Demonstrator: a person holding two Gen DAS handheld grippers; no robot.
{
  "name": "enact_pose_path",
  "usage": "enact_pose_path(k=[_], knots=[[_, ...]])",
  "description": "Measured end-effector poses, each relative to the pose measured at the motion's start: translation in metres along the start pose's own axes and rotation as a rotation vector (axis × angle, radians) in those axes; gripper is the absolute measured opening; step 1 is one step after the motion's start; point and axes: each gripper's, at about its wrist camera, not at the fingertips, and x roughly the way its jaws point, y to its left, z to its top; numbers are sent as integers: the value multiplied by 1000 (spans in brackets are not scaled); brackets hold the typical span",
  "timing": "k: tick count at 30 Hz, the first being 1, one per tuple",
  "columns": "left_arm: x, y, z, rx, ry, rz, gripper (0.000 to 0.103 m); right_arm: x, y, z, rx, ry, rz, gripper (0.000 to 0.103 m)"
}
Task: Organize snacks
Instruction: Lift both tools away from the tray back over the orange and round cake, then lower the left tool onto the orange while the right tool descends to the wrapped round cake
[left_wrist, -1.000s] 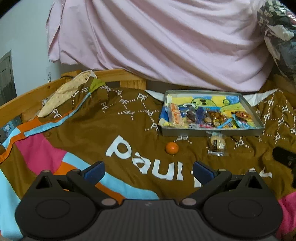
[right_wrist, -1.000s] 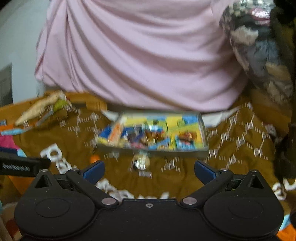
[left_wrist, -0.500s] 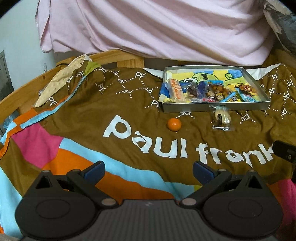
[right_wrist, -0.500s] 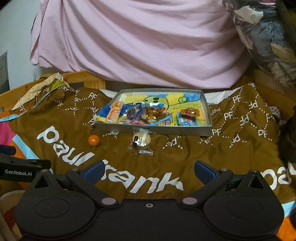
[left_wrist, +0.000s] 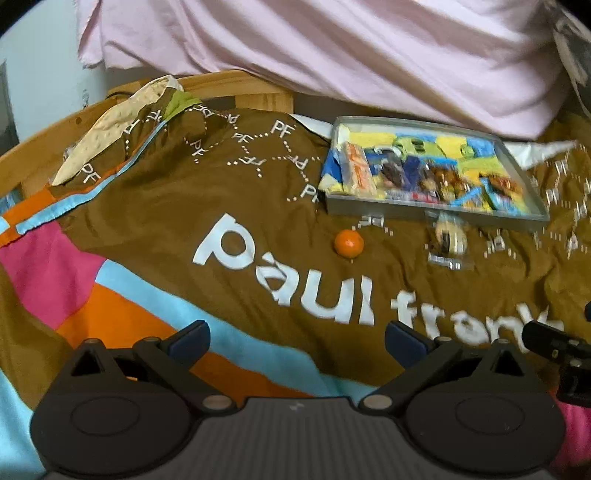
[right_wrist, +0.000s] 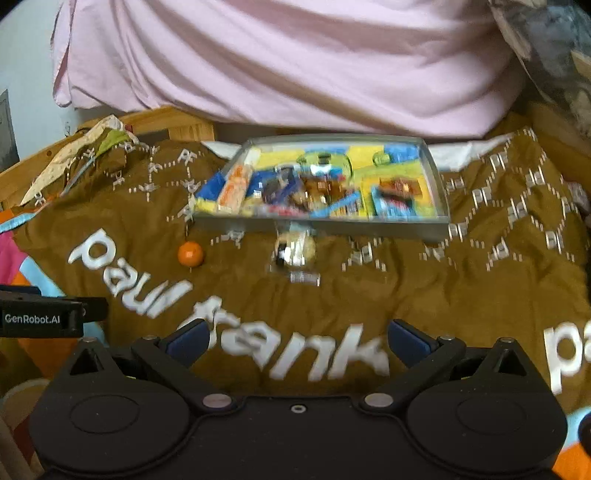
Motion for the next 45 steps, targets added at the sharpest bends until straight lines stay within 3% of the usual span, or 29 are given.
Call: enact_pose_path(k=[6, 20, 26, 34, 45], knots=[[4, 4, 13, -57, -83, -27, 103, 13, 1, 23, -49, -94, -6, 102], [54, -5, 51, -1, -144, -65, 103, 54, -6, 44, -54, -160, -14, 102], [81, -2, 54, 4, -126, -93, 103, 85, -4, 43, -137, -103, 9, 102], [108, -5, 52, 28, -76, -70, 103, 125, -20, 46, -101, -25, 44, 102], [122, -15, 50, 120, -91, -84, 103, 158, -21, 51, -105, 22, 112, 93]])
